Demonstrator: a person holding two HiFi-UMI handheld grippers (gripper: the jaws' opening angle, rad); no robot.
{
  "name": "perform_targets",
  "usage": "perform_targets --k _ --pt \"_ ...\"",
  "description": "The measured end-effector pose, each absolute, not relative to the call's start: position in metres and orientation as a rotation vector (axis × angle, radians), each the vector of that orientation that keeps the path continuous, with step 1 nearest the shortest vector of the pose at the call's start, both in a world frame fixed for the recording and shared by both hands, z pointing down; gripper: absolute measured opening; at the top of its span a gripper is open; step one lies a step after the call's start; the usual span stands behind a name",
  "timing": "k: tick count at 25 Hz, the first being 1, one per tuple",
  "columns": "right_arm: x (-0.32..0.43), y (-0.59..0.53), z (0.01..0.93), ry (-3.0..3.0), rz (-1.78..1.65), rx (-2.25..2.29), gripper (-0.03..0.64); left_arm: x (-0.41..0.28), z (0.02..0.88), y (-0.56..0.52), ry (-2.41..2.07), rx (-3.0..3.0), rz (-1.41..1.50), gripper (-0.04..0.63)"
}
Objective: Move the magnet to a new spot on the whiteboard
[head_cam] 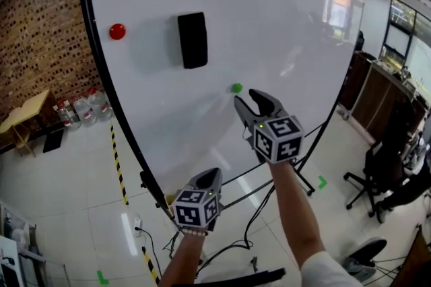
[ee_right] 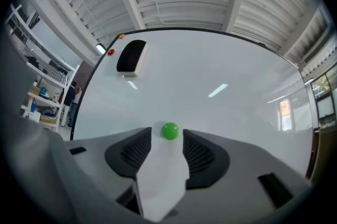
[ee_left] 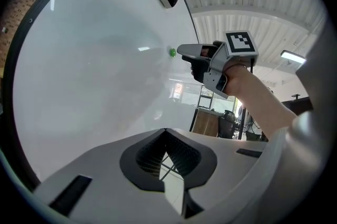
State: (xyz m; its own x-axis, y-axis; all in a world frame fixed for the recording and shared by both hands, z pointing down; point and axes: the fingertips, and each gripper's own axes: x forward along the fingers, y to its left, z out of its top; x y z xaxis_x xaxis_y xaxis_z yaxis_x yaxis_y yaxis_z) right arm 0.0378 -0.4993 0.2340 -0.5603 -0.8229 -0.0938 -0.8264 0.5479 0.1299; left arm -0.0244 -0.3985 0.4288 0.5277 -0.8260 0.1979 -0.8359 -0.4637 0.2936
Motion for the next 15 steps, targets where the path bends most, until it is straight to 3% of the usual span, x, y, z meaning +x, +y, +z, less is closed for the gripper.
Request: perform_targets --k 15 --pt "0.021 -0.523 0.23 2.772 0.309 -1.514 0.169 -0.036 0.432 -0.398 -1.397 2.391 0.018 -0.011"
